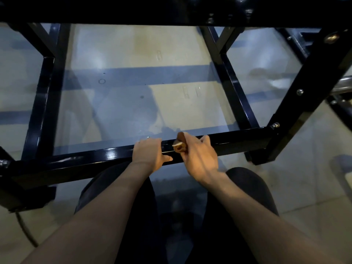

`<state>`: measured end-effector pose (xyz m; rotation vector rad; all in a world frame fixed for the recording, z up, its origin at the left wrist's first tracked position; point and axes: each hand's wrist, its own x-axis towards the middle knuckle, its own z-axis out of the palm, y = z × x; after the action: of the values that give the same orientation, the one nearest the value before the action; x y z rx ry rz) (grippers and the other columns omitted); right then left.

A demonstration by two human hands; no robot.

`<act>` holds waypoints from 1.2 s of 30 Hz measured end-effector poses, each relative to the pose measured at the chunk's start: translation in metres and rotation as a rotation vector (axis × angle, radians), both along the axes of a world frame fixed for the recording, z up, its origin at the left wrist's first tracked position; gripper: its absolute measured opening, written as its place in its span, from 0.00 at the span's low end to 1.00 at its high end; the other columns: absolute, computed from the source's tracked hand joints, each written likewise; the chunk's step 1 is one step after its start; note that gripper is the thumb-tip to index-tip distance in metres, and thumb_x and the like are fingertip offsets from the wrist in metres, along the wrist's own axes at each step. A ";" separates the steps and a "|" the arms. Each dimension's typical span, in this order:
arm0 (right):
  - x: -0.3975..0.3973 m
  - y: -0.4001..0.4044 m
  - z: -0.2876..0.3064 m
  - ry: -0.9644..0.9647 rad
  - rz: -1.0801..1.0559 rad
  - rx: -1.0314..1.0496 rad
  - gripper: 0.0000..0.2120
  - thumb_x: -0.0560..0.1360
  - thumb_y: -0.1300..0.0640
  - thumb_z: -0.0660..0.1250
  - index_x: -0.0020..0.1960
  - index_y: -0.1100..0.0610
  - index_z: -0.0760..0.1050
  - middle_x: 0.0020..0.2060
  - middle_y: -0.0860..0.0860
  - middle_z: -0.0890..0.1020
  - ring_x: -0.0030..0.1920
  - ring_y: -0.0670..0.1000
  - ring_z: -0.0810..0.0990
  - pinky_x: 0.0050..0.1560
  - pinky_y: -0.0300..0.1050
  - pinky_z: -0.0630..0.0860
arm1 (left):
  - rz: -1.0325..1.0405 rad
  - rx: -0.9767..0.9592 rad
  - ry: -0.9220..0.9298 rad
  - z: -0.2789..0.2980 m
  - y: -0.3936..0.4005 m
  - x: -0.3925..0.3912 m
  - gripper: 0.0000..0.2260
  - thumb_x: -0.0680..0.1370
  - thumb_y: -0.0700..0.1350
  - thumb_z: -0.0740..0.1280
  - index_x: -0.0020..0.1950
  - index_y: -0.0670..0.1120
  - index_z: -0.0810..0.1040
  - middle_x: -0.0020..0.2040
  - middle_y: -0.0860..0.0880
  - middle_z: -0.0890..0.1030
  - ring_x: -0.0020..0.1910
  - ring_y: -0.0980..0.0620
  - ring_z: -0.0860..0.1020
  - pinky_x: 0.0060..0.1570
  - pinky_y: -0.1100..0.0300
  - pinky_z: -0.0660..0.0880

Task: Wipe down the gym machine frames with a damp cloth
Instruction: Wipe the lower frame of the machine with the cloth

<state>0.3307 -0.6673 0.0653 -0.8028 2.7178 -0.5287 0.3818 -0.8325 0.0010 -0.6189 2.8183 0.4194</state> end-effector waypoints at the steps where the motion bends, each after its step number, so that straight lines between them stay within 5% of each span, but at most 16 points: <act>1: -0.004 0.010 0.001 -0.019 0.029 0.016 0.12 0.78 0.57 0.66 0.56 0.42 0.72 0.41 0.43 0.70 0.49 0.54 0.69 0.42 0.51 0.74 | -0.010 -0.002 -0.007 -0.001 0.000 -0.001 0.23 0.72 0.68 0.73 0.53 0.51 0.75 0.53 0.47 0.82 0.55 0.43 0.79 0.48 0.53 0.68; 4: -0.043 0.048 -0.003 0.015 -0.082 0.136 0.19 0.77 0.59 0.66 0.62 0.40 0.71 0.47 0.45 0.77 0.55 0.55 0.71 0.45 0.48 0.72 | -0.020 -0.018 -0.027 0.000 0.000 -0.002 0.25 0.72 0.68 0.72 0.55 0.50 0.76 0.53 0.47 0.82 0.55 0.43 0.79 0.48 0.53 0.66; 8: -0.093 0.061 -0.010 0.071 -0.406 0.238 0.14 0.82 0.52 0.65 0.67 0.48 0.71 0.54 0.55 0.82 0.64 0.61 0.69 0.48 0.50 0.69 | 0.001 -0.024 -0.052 0.002 0.001 -0.004 0.24 0.72 0.68 0.72 0.54 0.51 0.75 0.53 0.48 0.82 0.55 0.43 0.79 0.47 0.54 0.65; 10: -0.076 0.035 -0.015 0.077 -0.325 0.186 0.14 0.82 0.51 0.66 0.66 0.48 0.72 0.56 0.52 0.82 0.62 0.58 0.69 0.48 0.48 0.71 | -0.004 -0.037 -0.059 0.001 0.002 -0.005 0.25 0.72 0.68 0.72 0.54 0.50 0.75 0.53 0.48 0.82 0.54 0.44 0.79 0.48 0.54 0.66; 14: -0.028 0.014 -0.016 0.053 -0.047 0.104 0.08 0.78 0.44 0.66 0.52 0.47 0.76 0.49 0.48 0.73 0.44 0.51 0.74 0.38 0.46 0.67 | 0.014 -0.040 -0.041 -0.002 0.000 -0.006 0.26 0.70 0.69 0.73 0.54 0.50 0.78 0.50 0.49 0.82 0.52 0.45 0.80 0.49 0.54 0.71; 18: -0.064 0.062 -0.010 0.003 -0.158 0.133 0.15 0.78 0.56 0.65 0.60 0.40 0.70 0.50 0.48 0.79 0.56 0.56 0.70 0.44 0.49 0.71 | -0.016 -0.015 -0.039 0.001 -0.002 -0.003 0.25 0.71 0.69 0.73 0.53 0.50 0.76 0.49 0.49 0.81 0.50 0.44 0.80 0.45 0.54 0.69; 22: -0.104 0.080 -0.011 -0.027 -0.442 0.169 0.15 0.81 0.57 0.64 0.64 0.43 0.71 0.58 0.50 0.81 0.62 0.58 0.67 0.46 0.49 0.68 | -0.013 -0.016 -0.034 0.009 0.000 -0.001 0.24 0.71 0.69 0.73 0.51 0.50 0.76 0.46 0.51 0.78 0.50 0.44 0.79 0.42 0.54 0.67; 27: -0.055 0.041 -0.018 0.004 -0.176 0.062 0.09 0.81 0.54 0.64 0.58 0.44 0.68 0.53 0.49 0.79 0.50 0.54 0.69 0.34 0.45 0.66 | -0.002 -0.012 -0.026 0.012 0.000 -0.001 0.23 0.70 0.69 0.73 0.51 0.52 0.77 0.47 0.52 0.80 0.49 0.45 0.80 0.40 0.55 0.70; 29: -0.045 0.051 -0.015 0.021 -0.046 0.069 0.09 0.80 0.55 0.63 0.57 0.43 0.66 0.52 0.47 0.78 0.49 0.55 0.67 0.37 0.50 0.73 | -0.001 -0.023 -0.023 0.013 0.001 0.000 0.24 0.70 0.69 0.73 0.52 0.52 0.77 0.47 0.52 0.81 0.49 0.45 0.80 0.40 0.55 0.70; 36: -0.115 0.082 -0.020 0.109 -0.352 0.306 0.16 0.81 0.55 0.64 0.68 0.50 0.69 0.61 0.53 0.79 0.62 0.60 0.68 0.48 0.52 0.73 | -0.005 -0.044 -0.029 0.017 0.001 0.002 0.25 0.70 0.71 0.73 0.55 0.53 0.78 0.47 0.53 0.81 0.48 0.46 0.80 0.40 0.55 0.72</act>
<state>0.2158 -0.5854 0.0451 -0.2857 2.9549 -0.1269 0.3838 -0.8312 0.0177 -0.6217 2.8080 0.3458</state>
